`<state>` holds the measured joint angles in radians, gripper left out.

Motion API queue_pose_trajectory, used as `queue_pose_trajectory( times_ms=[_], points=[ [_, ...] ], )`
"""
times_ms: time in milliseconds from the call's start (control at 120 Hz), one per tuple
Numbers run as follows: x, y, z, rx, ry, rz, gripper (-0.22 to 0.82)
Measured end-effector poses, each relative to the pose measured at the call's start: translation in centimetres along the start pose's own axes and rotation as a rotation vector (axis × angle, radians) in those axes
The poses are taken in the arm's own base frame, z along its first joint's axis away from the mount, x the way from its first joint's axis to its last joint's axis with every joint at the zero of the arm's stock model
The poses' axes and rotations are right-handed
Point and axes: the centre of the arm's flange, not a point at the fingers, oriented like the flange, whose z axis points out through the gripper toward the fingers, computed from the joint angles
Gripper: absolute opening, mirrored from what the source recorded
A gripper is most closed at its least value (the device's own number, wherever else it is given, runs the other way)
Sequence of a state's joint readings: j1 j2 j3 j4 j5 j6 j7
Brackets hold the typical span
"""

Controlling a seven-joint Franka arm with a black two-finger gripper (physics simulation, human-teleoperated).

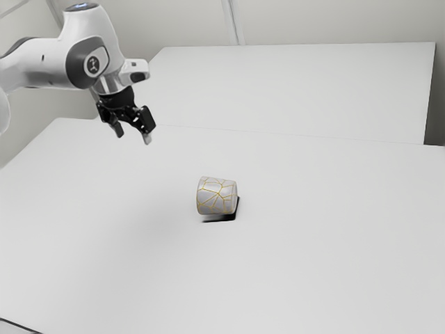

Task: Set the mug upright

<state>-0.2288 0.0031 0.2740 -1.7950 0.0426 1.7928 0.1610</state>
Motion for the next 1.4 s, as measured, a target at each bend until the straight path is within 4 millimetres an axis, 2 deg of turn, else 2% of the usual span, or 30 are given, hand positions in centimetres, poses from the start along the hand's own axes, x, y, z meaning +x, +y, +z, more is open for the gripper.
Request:
queue_pose_trajectory(
  times_ms=[133, 267, 442, 525, 658, 1008, 1400],
  points=[
    [-0.3, 0.9, 1.0, -0.024, -0.001, 0.013, 0.6],
    [-1.4, 2.7, 5.2, -0.195, -0.021, -0.013, 0.6],
    [-1.2, 3.7, 10.6, -0.376, -0.062, -0.033, 0.6],
    [-0.4, 3.4, 12.9, -0.448, -0.068, -0.046, 0.6],
    [0.2, 0.8, 16.3, -0.561, -0.05, -0.094, 0.6],
    [1.9, 0.4, 19.6, -0.849, 0.106, -0.097, 0.6],
    [2.2, 1.9, 21.8, -0.953, 0.213, -0.101, 0.6]
  ],
)
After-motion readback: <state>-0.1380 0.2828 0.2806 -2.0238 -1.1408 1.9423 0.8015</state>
